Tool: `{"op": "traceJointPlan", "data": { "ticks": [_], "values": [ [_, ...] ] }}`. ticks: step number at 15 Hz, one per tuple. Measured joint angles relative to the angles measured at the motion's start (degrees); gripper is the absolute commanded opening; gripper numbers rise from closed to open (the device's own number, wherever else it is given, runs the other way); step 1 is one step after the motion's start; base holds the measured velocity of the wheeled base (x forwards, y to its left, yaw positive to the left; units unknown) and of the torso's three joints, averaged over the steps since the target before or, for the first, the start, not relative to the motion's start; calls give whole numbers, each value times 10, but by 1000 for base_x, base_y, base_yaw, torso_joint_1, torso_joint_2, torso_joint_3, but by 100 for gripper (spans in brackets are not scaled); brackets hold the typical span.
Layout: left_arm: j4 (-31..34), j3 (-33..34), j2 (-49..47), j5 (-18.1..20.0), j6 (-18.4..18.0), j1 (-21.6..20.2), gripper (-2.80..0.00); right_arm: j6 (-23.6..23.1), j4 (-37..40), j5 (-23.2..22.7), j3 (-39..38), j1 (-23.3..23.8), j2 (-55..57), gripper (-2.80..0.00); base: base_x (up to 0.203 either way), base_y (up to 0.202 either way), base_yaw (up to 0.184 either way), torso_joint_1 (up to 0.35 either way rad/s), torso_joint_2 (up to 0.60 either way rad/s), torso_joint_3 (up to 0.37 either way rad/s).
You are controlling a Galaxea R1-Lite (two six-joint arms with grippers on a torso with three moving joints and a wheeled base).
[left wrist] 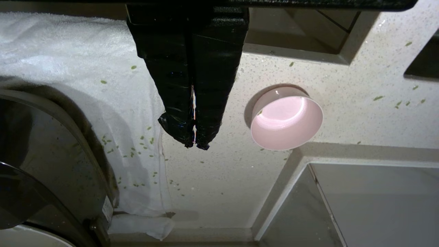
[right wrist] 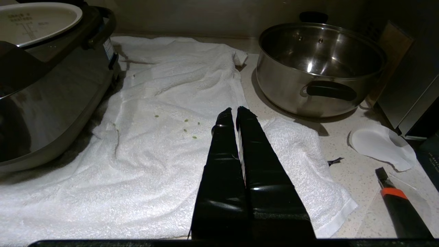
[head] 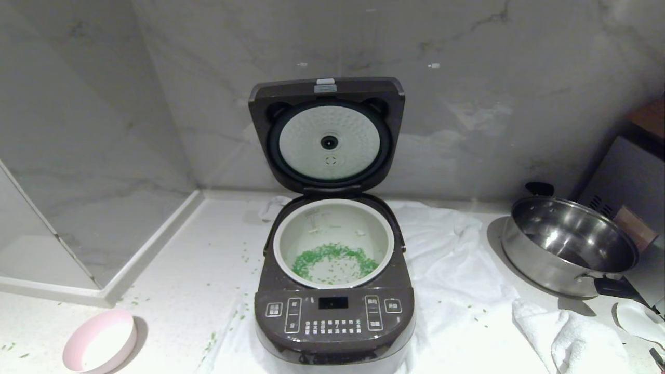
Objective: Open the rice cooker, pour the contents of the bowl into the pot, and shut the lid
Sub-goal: Close the rice cooker
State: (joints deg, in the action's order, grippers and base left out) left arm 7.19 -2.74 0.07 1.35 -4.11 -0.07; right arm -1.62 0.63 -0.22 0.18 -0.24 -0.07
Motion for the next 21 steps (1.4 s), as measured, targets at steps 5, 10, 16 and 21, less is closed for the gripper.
{"op": "traceJointPlan", "data": {
  "ticks": [5, 10, 16, 21],
  "values": [
    [0, 0, 0, 4, -4, 0, -280, -3, 0, -2, 0, 0, 0, -280, 0, 0, 0, 0, 0, 0],
    [0, 0, 0, -3, 27, 1, -280, 4, 0, 3, 0, 0, 0, -280, 0, 0, 0, 0, 0, 0],
    [0, -1, 0, -2, 27, 0, -280, 25, 19, 6, 185, 0, 95, -280, 0, 0, 0, 0, 0, 0],
    [0, -1, 0, -2, 27, 1, -280, 95, 16, -28, 448, -13, 339, -280, 0, 0, 0, 0, 0, 0]
  ]
}}
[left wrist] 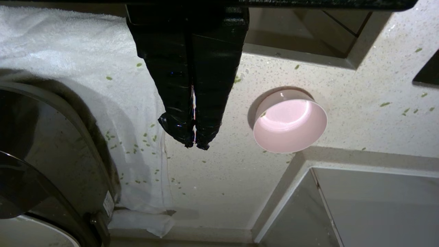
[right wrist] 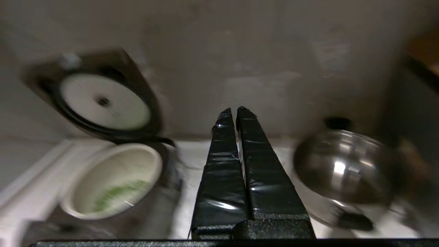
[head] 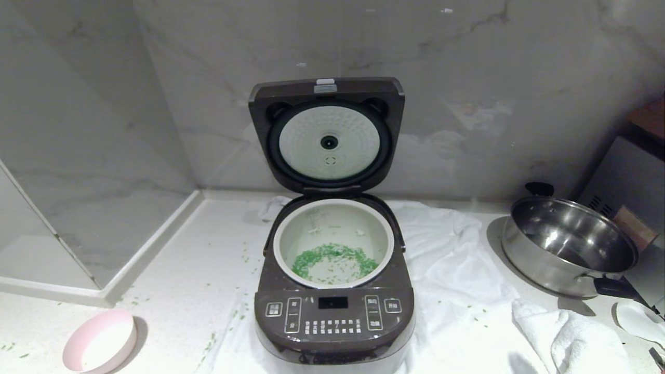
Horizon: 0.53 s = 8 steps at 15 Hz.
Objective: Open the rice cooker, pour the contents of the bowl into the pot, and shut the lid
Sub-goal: Close the rice cooker
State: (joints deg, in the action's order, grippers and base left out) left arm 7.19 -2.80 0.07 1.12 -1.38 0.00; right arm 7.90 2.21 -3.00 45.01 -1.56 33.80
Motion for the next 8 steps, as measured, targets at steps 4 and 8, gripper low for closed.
{"op": "traceJointPlan", "data": {
  "ticks": [4, 8],
  "values": [
    [0, 0, 0, -1, 4, 0, -280, 113, 0, -76, 209, -2, 207, -280, 0, 0, 0, 0, 0, 0],
    [0, 0, 0, -12, 15, 0, -280, 194, 37, -163, 410, -3, 374, -280, 0, 0, 0, 0, 0, 0]
  ]
}}
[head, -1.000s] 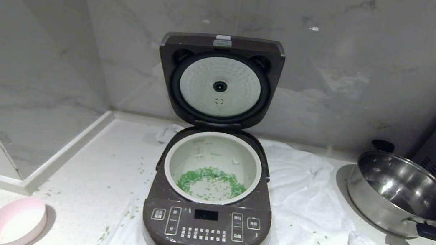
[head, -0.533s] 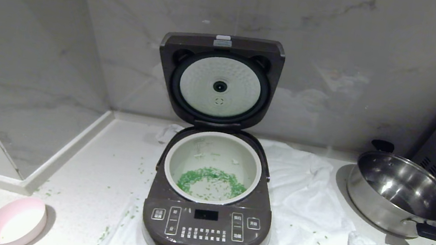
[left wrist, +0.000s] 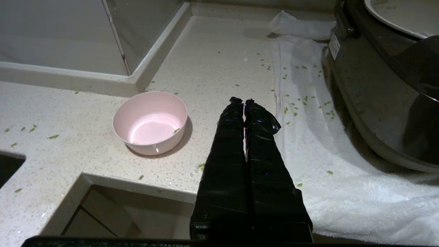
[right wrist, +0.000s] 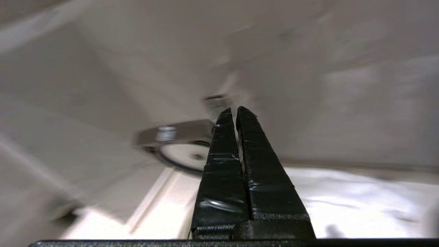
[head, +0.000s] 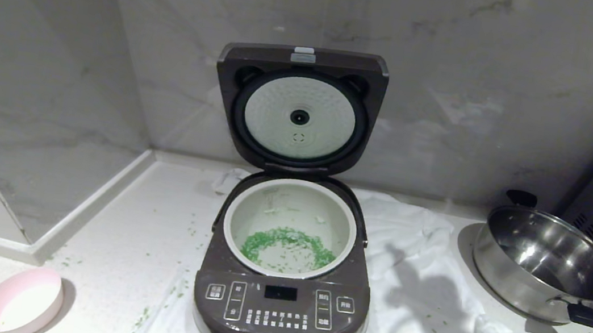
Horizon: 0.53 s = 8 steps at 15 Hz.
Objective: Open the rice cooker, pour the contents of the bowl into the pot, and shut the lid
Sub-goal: Close the rice cooker
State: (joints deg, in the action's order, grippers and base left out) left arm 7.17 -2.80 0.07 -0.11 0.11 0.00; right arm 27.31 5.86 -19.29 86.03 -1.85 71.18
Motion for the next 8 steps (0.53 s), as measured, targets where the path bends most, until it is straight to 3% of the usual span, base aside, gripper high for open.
{"op": "traceJointPlan", "data": {
  "ticks": [3, 8],
  "values": [
    [0, 0, 0, 0, 0, 0, -280, 60, 48, -83, 108, -5, 100, -280, 0, 0, 0, 0, 0, 0],
    [0, 1, 0, -3, 4, 0, -280, 125, 69, -167, 204, -4, 241, -280, 0, 0, 0, 0, 0, 0]
  ]
}}
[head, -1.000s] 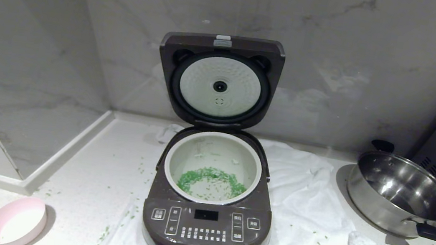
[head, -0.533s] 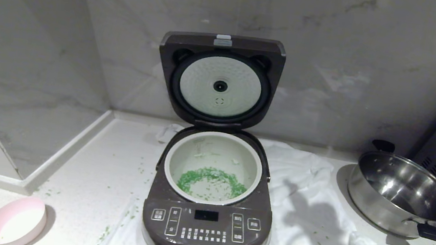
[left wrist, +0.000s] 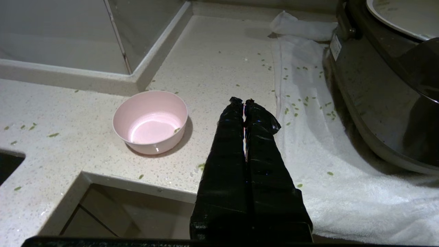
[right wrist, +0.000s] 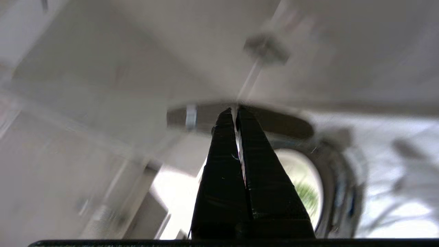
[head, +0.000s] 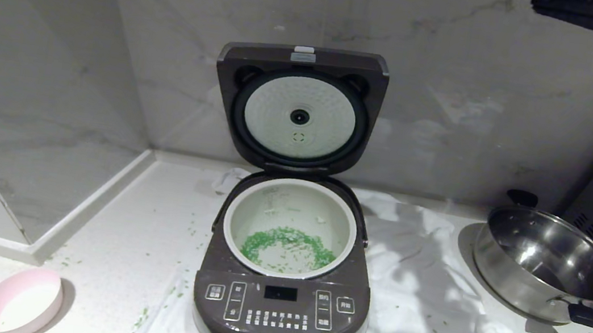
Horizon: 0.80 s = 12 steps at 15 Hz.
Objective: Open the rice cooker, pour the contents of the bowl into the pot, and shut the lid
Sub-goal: Close the rice cooker
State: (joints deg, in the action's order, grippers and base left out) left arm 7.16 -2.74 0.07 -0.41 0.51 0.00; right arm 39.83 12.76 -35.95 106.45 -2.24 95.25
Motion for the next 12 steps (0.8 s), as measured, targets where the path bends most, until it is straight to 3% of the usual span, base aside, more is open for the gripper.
{"op": "traceJointPlan", "data": {
  "ticks": [2, 9, 12],
  "values": [
    [0, -1, 0, 0, 0, 0, -280, -10, 0, -70, 19, 5, 39, -280, 0, 0, 0, 0, 0, 0],
    [-1, 0, 0, 0, 1, 0, -280, -25, -17, -115, 60, -1, 138, -280, 0, 0, 0, 0, 0, 0],
    [-1, 0, 0, 0, 2, 0, -280, -27, -41, -176, 59, -2, 158, -280, 0, 0, 0, 0, 0, 0]
  ]
}}
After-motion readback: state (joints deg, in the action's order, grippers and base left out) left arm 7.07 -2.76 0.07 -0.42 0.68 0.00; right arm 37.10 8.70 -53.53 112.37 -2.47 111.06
